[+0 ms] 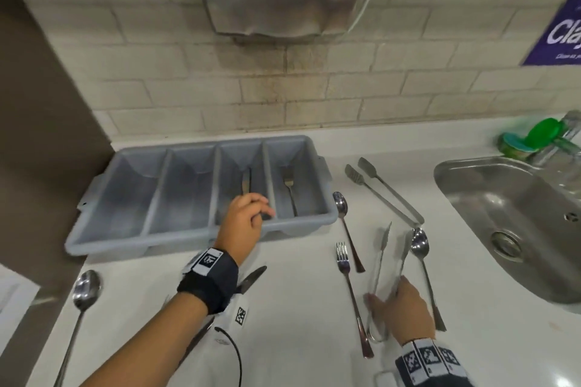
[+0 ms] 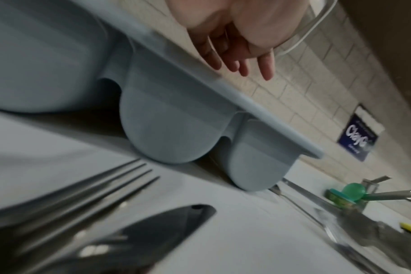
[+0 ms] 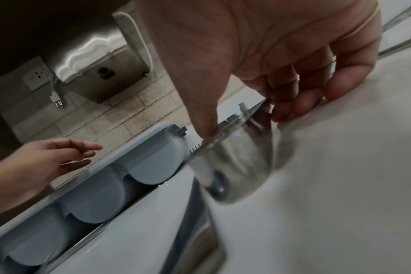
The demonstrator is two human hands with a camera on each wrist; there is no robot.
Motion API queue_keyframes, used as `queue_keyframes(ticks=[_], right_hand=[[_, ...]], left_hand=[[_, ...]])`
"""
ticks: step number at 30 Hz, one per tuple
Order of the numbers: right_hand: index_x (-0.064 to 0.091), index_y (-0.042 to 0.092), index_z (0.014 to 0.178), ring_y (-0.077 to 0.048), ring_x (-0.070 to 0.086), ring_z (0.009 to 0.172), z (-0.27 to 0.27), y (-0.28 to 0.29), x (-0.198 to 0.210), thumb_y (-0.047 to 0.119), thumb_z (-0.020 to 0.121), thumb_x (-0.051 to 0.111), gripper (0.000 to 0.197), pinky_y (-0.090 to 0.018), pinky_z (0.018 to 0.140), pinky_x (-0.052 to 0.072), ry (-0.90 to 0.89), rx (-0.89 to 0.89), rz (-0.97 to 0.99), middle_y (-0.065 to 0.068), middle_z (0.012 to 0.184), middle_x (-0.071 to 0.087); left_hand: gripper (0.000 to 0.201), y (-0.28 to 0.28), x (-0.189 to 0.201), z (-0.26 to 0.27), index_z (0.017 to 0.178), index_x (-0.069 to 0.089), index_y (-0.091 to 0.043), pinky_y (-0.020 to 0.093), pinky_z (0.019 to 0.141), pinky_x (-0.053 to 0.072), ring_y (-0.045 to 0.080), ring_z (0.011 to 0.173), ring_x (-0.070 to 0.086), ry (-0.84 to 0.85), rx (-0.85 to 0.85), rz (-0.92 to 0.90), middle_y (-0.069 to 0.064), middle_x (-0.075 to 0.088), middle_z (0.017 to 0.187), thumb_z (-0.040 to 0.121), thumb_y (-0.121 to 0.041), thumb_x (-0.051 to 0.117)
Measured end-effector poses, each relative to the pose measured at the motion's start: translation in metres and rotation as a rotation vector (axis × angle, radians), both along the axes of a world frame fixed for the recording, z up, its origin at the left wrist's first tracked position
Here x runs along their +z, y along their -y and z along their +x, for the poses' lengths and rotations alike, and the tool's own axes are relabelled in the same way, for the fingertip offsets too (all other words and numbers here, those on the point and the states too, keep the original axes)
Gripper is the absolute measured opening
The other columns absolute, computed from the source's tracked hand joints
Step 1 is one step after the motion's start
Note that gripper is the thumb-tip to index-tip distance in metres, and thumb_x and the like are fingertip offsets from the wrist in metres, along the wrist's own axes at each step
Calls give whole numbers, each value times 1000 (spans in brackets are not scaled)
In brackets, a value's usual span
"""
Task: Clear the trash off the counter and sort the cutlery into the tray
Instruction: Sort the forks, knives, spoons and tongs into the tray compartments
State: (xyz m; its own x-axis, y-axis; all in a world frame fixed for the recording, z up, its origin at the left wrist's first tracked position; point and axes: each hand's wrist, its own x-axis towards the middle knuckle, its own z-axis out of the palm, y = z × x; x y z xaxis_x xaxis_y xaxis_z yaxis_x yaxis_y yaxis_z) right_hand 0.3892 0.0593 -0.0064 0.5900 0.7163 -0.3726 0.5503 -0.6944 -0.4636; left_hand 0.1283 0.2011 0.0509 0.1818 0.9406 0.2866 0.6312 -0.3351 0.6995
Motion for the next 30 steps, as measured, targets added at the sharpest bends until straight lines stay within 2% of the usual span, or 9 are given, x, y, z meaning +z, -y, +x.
queue_keyframes(ticks=[5,8,11,16,18,21,23,25,30], right_hand=[[54,4,96,-31,56,79,8,5,13,15,78,64,22,-44,77,53,-104,-60,192,-19,91,56],[54,7,114,-28,50,85,5,8,32,11,82,61,33,-37,78,44,-62,-19,326,-17,98,53],[51,12,117,-26,52,70,-22,0,63,14,84,59,35,-38,73,46,-100,100,458,-16,102,52],[35,19,138,-19,59,80,-102,-57,94,19,88,56,54,-39,72,52,-380,358,525,1,118,49],[30,21,140,-17,56,87,-143,-87,103,18,91,54,55,-27,58,52,-500,443,488,3,118,48],[34,18,138,-15,54,61,-208,-139,99,21,92,50,48,-20,42,48,-524,550,416,-4,97,63],[38,11,135,-28,62,76,-249,-167,90,25,91,50,48,-36,67,59,-435,594,373,-16,108,63],[45,2,130,-37,62,102,-282,-187,80,26,90,52,47,-46,90,53,-311,621,302,-23,126,55],[49,-2,127,-33,49,123,-325,-209,68,28,97,41,43,-36,103,41,-4,747,96,-19,133,53]], left_hand=[[39,60,-8,-36,81,70,-26,-6,89,29,-6,100,50,13,-14,-136,-16,59,99,83,6,47],[36,94,-28,-74,83,64,-36,6,91,37,0,98,55,-58,70,-193,-18,62,97,84,-2,52],[29,125,-46,-111,92,68,-28,17,92,41,10,99,57,-104,178,-271,-25,57,94,82,-6,53],[42,156,-68,-153,96,60,-38,39,96,51,15,101,60,-59,362,-369,-5,66,105,77,0,60],[46,163,-71,-159,98,61,-41,40,96,51,15,101,60,-36,390,-371,-7,66,106,76,0,61],[59,166,-71,-161,88,50,-55,35,99,49,13,102,60,5,397,-342,-13,62,101,76,1,62],[62,165,-69,-159,90,49,-55,30,101,47,10,105,59,20,396,-334,-11,64,105,75,4,60],[60,164,-68,-158,95,53,-50,28,103,45,8,107,58,20,399,-344,-8,65,109,74,6,58],[48,161,-66,-162,92,64,-31,18,94,44,6,99,58,64,421,-428,-3,64,103,74,11,49]])
